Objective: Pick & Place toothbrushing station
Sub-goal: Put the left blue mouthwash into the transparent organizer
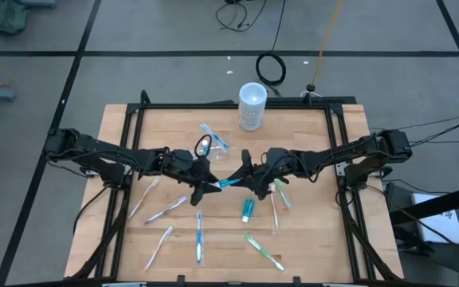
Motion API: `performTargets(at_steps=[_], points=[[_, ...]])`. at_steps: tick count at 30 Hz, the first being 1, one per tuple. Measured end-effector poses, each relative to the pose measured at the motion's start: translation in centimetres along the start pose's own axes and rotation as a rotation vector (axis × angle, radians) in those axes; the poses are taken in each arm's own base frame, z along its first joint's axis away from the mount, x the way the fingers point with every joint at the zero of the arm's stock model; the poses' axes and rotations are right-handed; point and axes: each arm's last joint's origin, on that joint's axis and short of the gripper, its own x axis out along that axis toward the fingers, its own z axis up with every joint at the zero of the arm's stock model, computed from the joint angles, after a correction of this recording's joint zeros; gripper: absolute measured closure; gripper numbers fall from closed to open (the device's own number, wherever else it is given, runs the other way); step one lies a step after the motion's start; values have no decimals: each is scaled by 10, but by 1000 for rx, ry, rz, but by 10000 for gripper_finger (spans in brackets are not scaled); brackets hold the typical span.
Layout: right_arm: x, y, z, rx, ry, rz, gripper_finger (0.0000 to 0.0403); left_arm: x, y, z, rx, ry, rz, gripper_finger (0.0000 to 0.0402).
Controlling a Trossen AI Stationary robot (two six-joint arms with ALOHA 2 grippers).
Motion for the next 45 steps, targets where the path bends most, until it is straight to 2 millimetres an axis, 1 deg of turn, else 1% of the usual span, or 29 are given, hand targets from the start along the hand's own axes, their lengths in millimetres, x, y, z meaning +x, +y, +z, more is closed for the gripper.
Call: performTargets(at_steps=[4, 16, 24, 27, 31, 36, 40, 42, 45], points=[[0, 0, 0, -4, 1, 0, 318, 0, 0, 0, 43, 1, 1, 268], [0, 0, 0, -4, 4, 0, 318, 0, 2, -2, 47, 9, 40, 268], [0, 1, 0, -4, 3, 2, 318, 0, 2, -3, -41, 23, 31, 268], [0, 1, 0, -7, 1, 2, 318, 0, 2, -3, -61, 42, -9, 268], [0, 1, 0, -7, 5, 0, 317, -2, 8, -3, -71, 68, -29, 268], [0, -1, -2, -21, 106, -70, 317, -5, 21, -8, -113, 145, 20, 268], [-2, -2, -3, -42, 199, -109, 317, -8, 32, -12, -101, 200, 64, 268], [-3, -2, -5, -25, 249, -134, 317, -10, 37, -12, -117, 203, 102, 268], [-8, -7, -3, 5, 301, -204, 317, -10, 41, -9, -115, 165, 191, 268]])
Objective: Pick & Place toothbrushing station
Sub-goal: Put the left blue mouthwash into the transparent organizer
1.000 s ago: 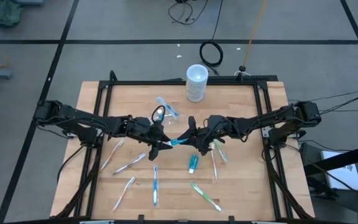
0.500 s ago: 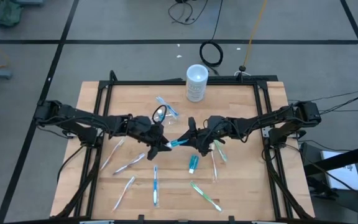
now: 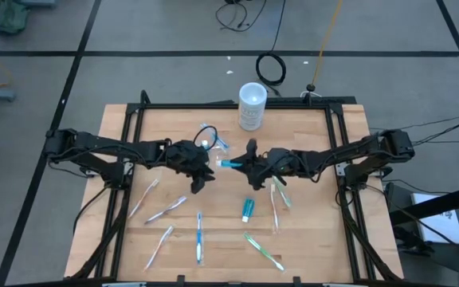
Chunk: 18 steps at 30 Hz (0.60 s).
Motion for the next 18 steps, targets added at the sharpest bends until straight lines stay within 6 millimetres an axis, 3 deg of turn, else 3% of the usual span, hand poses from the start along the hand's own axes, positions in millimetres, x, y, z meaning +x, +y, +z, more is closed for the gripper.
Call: performTargets(at_steps=[5, 8, 13, 18], points=[[-6, -14, -1, 84, -14, -48, 317, -6, 4, 6, 82, -99, 183, 268], [-8, -21, -12, 137, -46, -47, 317, -15, 5, 9, 131, -145, 270, 268], [-11, -26, -48, 252, -209, -40, 317, -38, -5, 20, 200, -295, 361, 268], [-28, -41, -66, 474, -495, -136, 317, -53, -22, 31, 308, -475, 417, 268]])
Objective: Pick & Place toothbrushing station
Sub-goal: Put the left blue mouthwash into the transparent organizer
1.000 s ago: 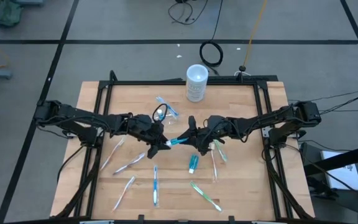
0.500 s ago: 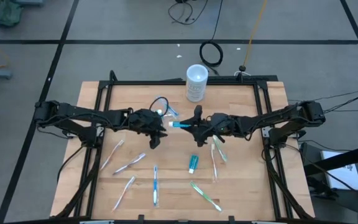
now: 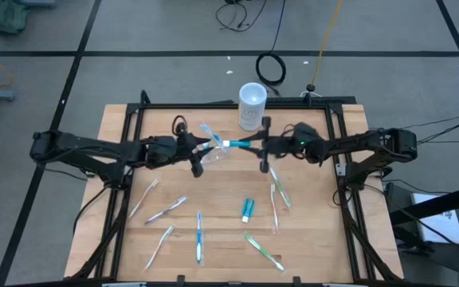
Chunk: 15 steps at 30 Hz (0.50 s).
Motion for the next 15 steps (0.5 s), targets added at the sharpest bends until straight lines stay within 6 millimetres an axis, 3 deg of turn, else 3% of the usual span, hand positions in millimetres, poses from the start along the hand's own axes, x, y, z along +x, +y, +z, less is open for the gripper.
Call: performTargets(at_steps=[6, 10, 15], points=[[-11, -8, 5, 177, -209, 16, 316, -1, -16, 20, 142, -237, -75, 268], [-6, -4, 4, 220, -243, 31, 316, 9, -26, 21, 227, -330, -150, 268], [1, 1, 7, 282, -262, 58, 316, 24, -34, 14, 198, -346, -190, 268]])
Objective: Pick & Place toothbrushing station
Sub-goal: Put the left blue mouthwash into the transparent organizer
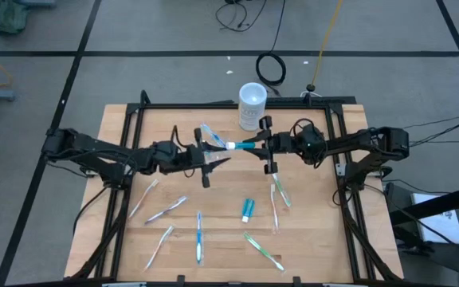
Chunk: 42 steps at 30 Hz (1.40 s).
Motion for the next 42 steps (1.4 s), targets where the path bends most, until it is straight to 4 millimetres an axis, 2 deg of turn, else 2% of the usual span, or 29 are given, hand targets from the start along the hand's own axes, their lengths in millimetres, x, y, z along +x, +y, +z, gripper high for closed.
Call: performTargets(at_steps=[8, 12, 15, 20, 25, 29, 32, 38, 42], points=[[3, 5, 3, 9, -18, 17, 316, 3, -1, -1, -7, -14, 18, 268], [3, 6, -1, 68, 20, 19, 316, -2, 2, 3, 43, 7, 92, 268], [3, 5, -3, 104, 46, 18, 316, -9, 5, 8, 74, 44, 139, 268], [3, 6, -9, 111, 98, 20, 316, -13, 4, 9, 102, 160, 75, 267], [3, 6, -9, 108, 98, 19, 316, -8, 12, 28, 109, 233, 58, 265], [2, 6, -9, 111, 103, 20, 316, -8, 19, 45, 93, 300, 37, 239], [2, 6, -9, 114, 107, 27, 316, -6, 22, 51, 41, 321, -36, 212], [2, 6, -13, 127, 141, 14, 316, 2, 21, 52, 0, 283, -109, 176], [2, 7, -14, 131, 147, 22, 316, 9, 15, 39, -21, 340, -177, 170]])
